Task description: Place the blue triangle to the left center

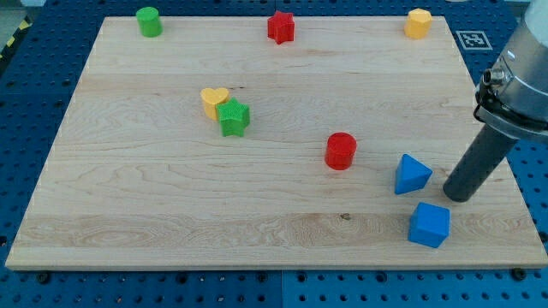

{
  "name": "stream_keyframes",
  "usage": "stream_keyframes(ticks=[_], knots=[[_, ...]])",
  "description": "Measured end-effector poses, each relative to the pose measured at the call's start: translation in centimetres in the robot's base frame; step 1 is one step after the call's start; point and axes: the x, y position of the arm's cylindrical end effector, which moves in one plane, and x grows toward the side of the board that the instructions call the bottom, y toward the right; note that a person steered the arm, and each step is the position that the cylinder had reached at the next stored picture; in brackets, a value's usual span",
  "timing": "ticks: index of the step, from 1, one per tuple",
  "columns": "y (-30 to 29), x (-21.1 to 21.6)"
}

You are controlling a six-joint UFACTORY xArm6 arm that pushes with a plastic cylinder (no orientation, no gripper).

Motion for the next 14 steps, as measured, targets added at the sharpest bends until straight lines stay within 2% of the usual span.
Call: stream_keyframes(ticks=[3,5,6,8,11,14], knots=[[-8.1,-0.9],[-8.1,-1.6],[-8.3,-3.6],[-9.4,-2.0],[-15.3,-1.9],[-24.4,-3.3]])
